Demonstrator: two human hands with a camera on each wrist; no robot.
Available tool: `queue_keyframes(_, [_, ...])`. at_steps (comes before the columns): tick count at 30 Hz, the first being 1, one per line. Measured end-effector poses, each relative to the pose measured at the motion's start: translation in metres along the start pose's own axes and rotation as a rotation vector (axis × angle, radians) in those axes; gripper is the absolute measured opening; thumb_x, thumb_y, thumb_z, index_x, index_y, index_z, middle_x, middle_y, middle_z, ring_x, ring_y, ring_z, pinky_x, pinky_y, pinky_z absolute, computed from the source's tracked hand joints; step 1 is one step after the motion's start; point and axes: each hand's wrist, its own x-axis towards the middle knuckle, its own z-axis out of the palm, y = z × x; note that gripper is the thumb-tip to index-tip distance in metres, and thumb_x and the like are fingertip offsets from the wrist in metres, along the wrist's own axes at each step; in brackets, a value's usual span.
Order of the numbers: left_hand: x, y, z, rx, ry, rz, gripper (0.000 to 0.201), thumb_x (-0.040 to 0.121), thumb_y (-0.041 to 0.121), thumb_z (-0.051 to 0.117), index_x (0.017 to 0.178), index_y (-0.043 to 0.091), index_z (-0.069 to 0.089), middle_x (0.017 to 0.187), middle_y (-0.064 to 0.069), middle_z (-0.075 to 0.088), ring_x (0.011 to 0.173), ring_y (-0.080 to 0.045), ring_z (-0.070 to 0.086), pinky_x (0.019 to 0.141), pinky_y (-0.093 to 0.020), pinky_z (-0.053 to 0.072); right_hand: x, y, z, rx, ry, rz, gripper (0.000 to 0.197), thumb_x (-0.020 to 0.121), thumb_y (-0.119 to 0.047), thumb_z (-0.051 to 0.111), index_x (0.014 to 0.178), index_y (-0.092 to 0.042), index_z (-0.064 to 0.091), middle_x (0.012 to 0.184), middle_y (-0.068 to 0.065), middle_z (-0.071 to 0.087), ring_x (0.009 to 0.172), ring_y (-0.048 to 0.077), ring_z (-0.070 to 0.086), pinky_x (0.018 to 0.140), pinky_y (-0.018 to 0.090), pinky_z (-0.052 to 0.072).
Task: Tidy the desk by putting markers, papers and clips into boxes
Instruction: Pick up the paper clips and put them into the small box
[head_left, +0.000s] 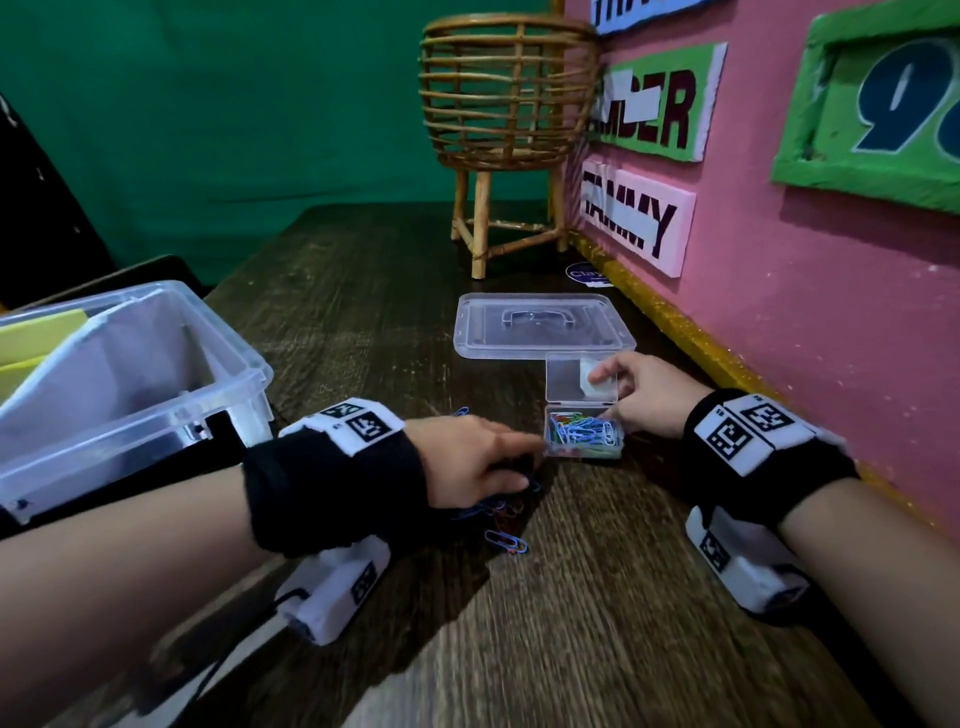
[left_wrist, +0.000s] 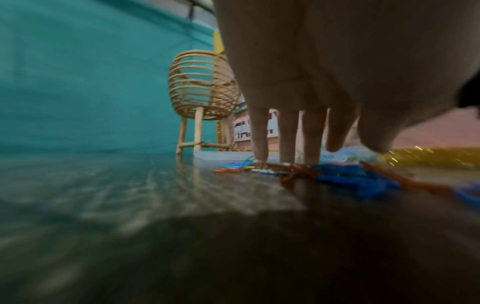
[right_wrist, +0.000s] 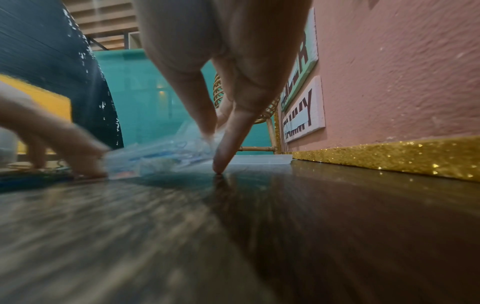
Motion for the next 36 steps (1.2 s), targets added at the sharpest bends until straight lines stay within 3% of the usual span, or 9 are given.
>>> queue_keyframes(3, [-0.014, -0.003, 0.001, -0.038, 0.046, 0.007, 0.059, 0.086, 0.048, 0.031, 0.136, 0.022, 0.045, 0.138, 0.0, 0.049, 0.126, -0.017, 0.049, 0.104, -0.035, 0.041, 0.003, 0.003, 0.0, -0.061, 0.016, -0.016, 0.035, 0.078, 0.0, 0.065, 0.106, -0.019, 0.056, 0.074, -0.004, 0.049, 0.079, 0.019, 0.055, 0.083, 0.036, 0.049])
queue_keyframes(6, [-0.018, -0.009, -0.002, -0.06, 0.12, -0.203, 0.061, 0.093, 0.052, 0.035, 0.142, 0.017, 0.035, 0.148, -0.001, 0.037, 0.135, -0.017, 0.039, 0.111, -0.034, 0.035, 0.005, 0.004, 0.0, -0.064, 0.031, -0.022, 0.033, 0.079, 0.0, 0.063, 0.102, -0.022, 0.056, 0.077, -0.008, 0.046, 0.087, 0.019, 0.055, 0.087, 0.034, 0.05])
queue_keyframes(9, [-0.013, -0.012, -0.001, -0.122, 0.003, -0.378, 0.064, 0.096, 0.048, 0.032, 0.147, 0.011, 0.023, 0.157, -0.004, 0.022, 0.143, -0.017, 0.026, 0.117, -0.027, 0.022, 0.006, 0.005, 0.001, -0.058, 0.022, -0.031, 0.032, 0.08, -0.001, 0.064, 0.099, -0.026, 0.057, 0.09, -0.002, 0.055, 0.096, 0.023, 0.059, 0.093, 0.04, 0.05])
queue_keyframes(12, [-0.012, -0.007, 0.001, -0.206, -0.094, -0.333, 0.061, 0.096, 0.049, 0.032, 0.148, 0.018, 0.021, 0.158, 0.001, 0.02, 0.143, -0.014, 0.026, 0.117, -0.024, 0.019, 0.005, 0.007, 0.001, -0.046, 0.015, -0.044, 0.032, 0.08, -0.004, 0.066, 0.1, -0.028, 0.06, 0.089, -0.001, 0.056, 0.092, 0.022, 0.059, 0.093, 0.04, 0.05])
queue_keyframes(15, [-0.016, 0.005, 0.0, -0.298, -0.019, -0.249, 0.064, 0.089, 0.053, 0.046, 0.144, 0.024, 0.03, 0.15, 0.004, 0.036, 0.134, -0.012, 0.039, 0.113, -0.025, 0.029, 0.005, 0.008, 0.0, -0.042, 0.026, -0.061, 0.033, 0.079, -0.004, 0.068, 0.104, -0.026, 0.062, 0.092, 0.001, 0.057, 0.088, 0.02, 0.057, 0.087, 0.033, 0.048])
queue_keyframes(21, [-0.009, -0.001, -0.002, -0.358, -0.049, -0.248, 0.111, 0.062, 0.06, 0.074, 0.148, 0.03, 0.012, 0.157, 0.011, 0.011, 0.143, -0.009, 0.02, 0.12, -0.032, 0.021, 0.002, 0.003, -0.002, -0.128, -0.009, -0.069, 0.038, 0.074, -0.001, 0.071, 0.106, -0.023, 0.065, 0.077, -0.006, 0.052, 0.081, 0.017, 0.052, 0.079, 0.028, 0.043])
queue_keyframes(26, [-0.002, 0.003, -0.003, -0.212, -0.083, -0.138, 0.087, 0.071, 0.049, 0.073, 0.144, 0.031, 0.029, 0.156, 0.009, 0.022, 0.142, -0.009, 0.023, 0.115, -0.023, 0.018, 0.002, 0.005, -0.004, -0.178, 0.03, -0.051, 0.04, 0.072, 0.001, 0.071, 0.104, -0.023, 0.064, 0.071, -0.01, 0.045, 0.064, 0.005, 0.044, 0.054, 0.018, 0.031])
queue_keyframes(30, [-0.007, -0.003, -0.003, -0.192, -0.003, -0.078, 0.053, 0.079, 0.035, 0.07, 0.129, 0.027, 0.056, 0.141, 0.001, 0.049, 0.129, -0.014, 0.046, 0.108, -0.022, 0.033, 0.004, 0.007, -0.004, -0.168, 0.085, -0.031, 0.042, 0.07, 0.004, 0.072, 0.103, -0.022, 0.065, 0.07, -0.011, 0.041, 0.064, 0.006, 0.041, 0.052, 0.018, 0.029])
queue_keyframes(36, [-0.001, -0.003, -0.004, -0.227, 0.122, -0.09, 0.034, 0.077, 0.018, 0.072, 0.111, 0.02, 0.07, 0.113, -0.005, 0.066, 0.104, -0.016, 0.061, 0.09, -0.019, 0.041, 0.003, 0.006, -0.004, -0.16, 0.067, -0.043, 0.04, 0.074, 0.002, 0.07, 0.106, -0.021, 0.064, 0.07, -0.011, 0.04, 0.064, 0.005, 0.041, 0.053, 0.017, 0.029])
